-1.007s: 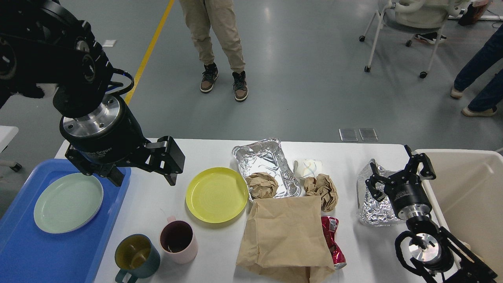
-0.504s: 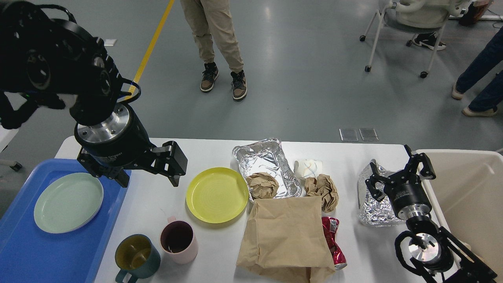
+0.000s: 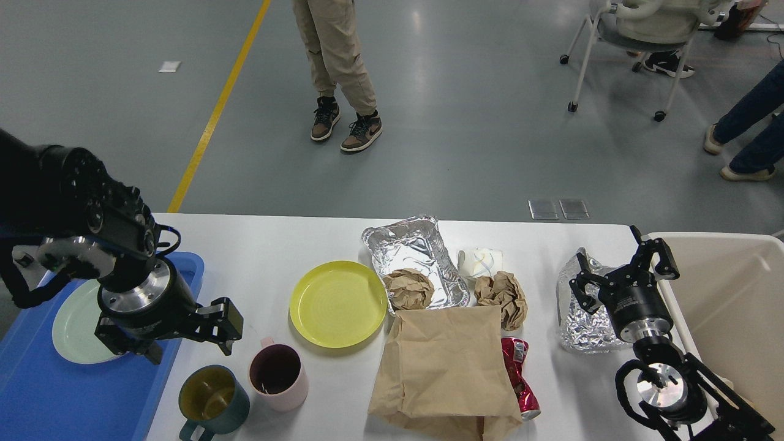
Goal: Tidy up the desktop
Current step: 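Lower the left gripper onto the teal mug and grasp it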
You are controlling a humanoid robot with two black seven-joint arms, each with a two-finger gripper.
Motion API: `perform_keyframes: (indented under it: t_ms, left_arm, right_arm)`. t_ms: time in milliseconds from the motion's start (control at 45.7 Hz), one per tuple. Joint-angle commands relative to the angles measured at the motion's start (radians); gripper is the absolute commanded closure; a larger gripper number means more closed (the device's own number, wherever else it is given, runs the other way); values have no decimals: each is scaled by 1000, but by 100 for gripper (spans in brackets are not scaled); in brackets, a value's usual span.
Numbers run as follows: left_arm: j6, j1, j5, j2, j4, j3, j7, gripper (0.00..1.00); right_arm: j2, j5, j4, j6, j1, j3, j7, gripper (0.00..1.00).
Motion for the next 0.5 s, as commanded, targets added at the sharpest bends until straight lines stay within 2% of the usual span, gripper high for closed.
perform_keyframes:
  t_ms: [0,109,394,482]
  left_arm:
    - [138,125,44,52,13,-9,1,6]
    - [203,211,70,95,44,-11,-1,6]
    - [227,380,165,173,157,-52,-2,6]
    - [258,441,193,175,186,-88,-2,7]
  right_arm:
    - [0,0,0,0,0,-2,0,0]
    - [0,0,0,0,0,0,0,0]
    - [0,0,0,0,0,0,0,0]
    - [0,0,0,0,0,0,0,0]
